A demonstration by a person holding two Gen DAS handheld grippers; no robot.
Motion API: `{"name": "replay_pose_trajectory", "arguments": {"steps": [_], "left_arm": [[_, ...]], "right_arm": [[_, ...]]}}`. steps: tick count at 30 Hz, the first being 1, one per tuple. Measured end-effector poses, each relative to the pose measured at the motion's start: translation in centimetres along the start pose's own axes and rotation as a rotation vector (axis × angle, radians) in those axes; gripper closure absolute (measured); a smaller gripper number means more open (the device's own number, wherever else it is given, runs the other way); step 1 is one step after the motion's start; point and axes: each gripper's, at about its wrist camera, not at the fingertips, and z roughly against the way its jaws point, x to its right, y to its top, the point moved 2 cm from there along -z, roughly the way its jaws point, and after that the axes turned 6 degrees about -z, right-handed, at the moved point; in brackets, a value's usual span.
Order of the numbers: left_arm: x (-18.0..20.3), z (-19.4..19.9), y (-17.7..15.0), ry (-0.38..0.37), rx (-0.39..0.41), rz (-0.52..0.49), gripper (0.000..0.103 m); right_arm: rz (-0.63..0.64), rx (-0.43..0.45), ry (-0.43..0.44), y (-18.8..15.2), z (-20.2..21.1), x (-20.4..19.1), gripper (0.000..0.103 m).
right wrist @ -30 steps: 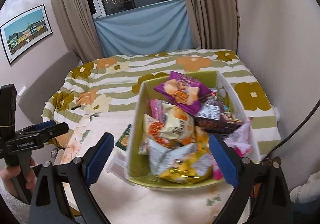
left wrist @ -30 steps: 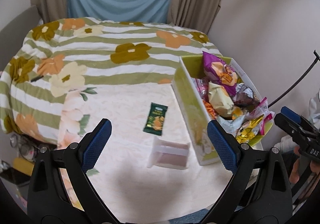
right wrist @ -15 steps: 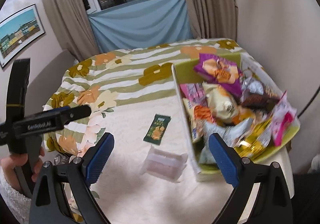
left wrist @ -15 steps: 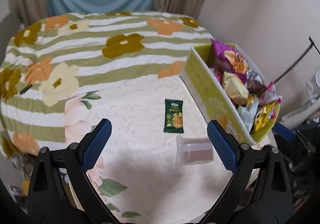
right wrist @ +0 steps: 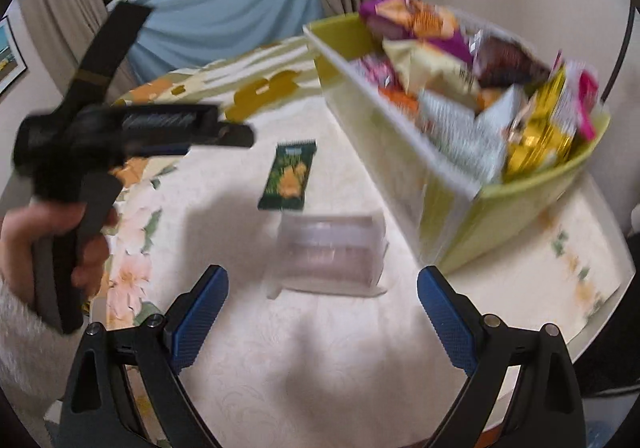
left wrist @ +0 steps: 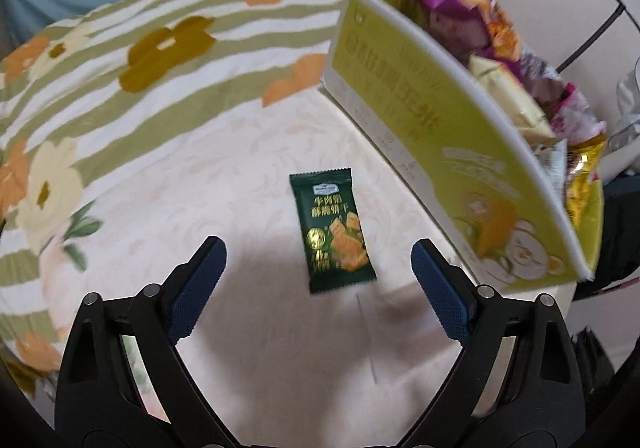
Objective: Organize snacks
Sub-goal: 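Grasp the green biscuit packet with the left tool while the right grasps the clear plastic box, then carry the packet and plastic box into the green box and open both tools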
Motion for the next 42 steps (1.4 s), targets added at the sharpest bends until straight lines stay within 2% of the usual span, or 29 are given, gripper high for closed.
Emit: {"name": "replay_pose_trajectory", "arguments": {"steps": [8,10,14,19,24,31,38,42], "left_arm": [[0.7,-6.2,1.5,0.034,-0.081,-0.046,0.02],[1.0,-7.4,1.4,0.073,-0.117,-0.075,0.032],[1.4,-7.5,1.1,0.121,-0.107,-0.145,0.042],[0.5,-7.0,0.6,0.11,-0.112,-0.167,0.053],[0.2,-6.2,-0.5,0.088,-0.138,-0.192,0.057],[-0.9,-5.6,-0.8,0.045,-0.136,-0.156,0.06],[0.1,-6.0,-0.6,0.079,-0.135,-0.217,0.06],[0.0,-5.9,-0.4,0.074,-0.131,-0.211,0.062]], "right_arm": [[-0.021,-0.015,-0.029,-0.9,-4.2,0.0,0.009],[-0.019,-0.023,-0.036,-0.9,-4.8,-0.3,0.009],[-0.004,-0.023,-0.046,-0.6,-5.6,-0.7,0.009],[0.017,-0.024,-0.079,-0.3,-6.6,-0.7,0.009],[0.026,-0.031,-0.093,0.2,-7.5,-0.8,0.009],[0.037,-0.042,-0.101,1.0,-8.6,-1.1,0.009],[0.048,-0.047,-0.107,1.0,-9.3,-1.4,0.009],[0.054,-0.045,-0.109,0.9,-9.2,-1.5,0.009]]}}
